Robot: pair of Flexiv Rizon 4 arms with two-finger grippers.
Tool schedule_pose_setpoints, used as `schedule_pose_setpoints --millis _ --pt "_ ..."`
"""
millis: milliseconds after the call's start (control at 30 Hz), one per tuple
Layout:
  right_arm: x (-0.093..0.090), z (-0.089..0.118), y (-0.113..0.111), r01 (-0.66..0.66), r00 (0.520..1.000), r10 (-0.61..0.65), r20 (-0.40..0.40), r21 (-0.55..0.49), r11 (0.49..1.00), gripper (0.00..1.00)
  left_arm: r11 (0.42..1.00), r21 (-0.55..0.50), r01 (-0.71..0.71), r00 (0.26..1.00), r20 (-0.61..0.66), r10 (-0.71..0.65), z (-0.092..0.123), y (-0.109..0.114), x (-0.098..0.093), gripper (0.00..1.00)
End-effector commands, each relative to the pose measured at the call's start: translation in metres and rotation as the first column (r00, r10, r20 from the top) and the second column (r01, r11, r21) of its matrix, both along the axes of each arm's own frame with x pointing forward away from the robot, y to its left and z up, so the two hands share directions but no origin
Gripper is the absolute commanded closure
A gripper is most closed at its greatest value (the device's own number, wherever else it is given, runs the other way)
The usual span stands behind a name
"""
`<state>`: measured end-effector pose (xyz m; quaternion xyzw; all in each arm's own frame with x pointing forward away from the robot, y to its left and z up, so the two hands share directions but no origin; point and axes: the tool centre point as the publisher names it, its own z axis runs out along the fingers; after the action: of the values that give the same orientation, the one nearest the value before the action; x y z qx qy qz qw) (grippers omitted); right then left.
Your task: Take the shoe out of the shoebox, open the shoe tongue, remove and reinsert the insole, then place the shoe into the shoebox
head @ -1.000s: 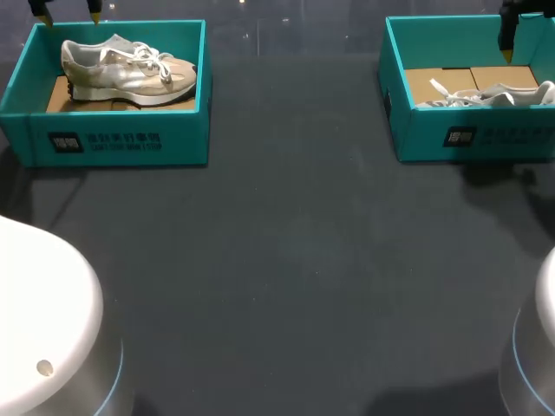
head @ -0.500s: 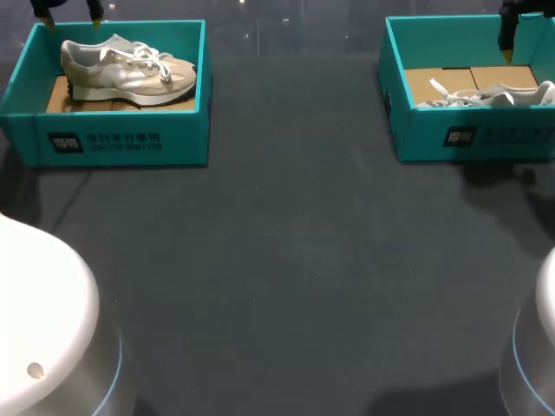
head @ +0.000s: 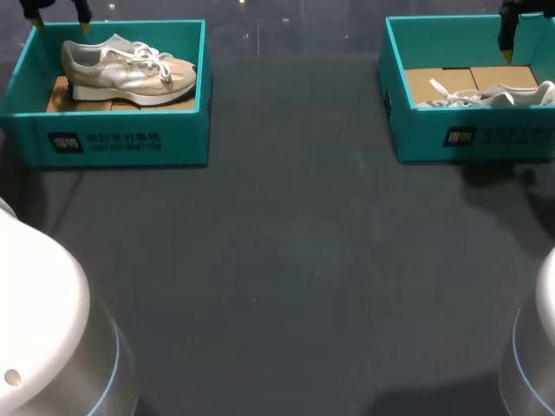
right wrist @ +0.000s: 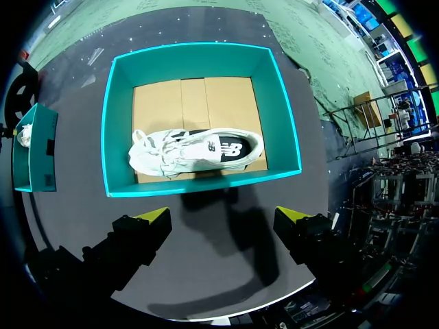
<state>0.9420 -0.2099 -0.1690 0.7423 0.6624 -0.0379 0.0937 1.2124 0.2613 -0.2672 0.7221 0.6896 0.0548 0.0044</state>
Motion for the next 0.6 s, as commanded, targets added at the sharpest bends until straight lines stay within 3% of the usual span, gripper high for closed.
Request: schedule_pose_setpoints --millis 33,367,600 --pt "0.000 0.000 0.000 0.001 1.000 -0.001 -0.001 -0.001 1.000 0.00 1.000 0.001 0.000 1.000 -0.031 0.000 0.000 0.000 0.008 0.00" --pt "0.000 0.000 0.000 0.001 1.000 -0.001 -0.001 -0.001 1.000 0.00 1.000 0.015 0.020 0.996 -0.089 -0.018 -0.025 0.016 0.002 0.00" --pt "0.000 0.000 0.000 0.001 1.000 -0.001 -0.001 -0.001 1.000 0.00 1.000 0.006 0.021 0.995 -0.095 -0.021 -0.037 0.015 0.003 0.00"
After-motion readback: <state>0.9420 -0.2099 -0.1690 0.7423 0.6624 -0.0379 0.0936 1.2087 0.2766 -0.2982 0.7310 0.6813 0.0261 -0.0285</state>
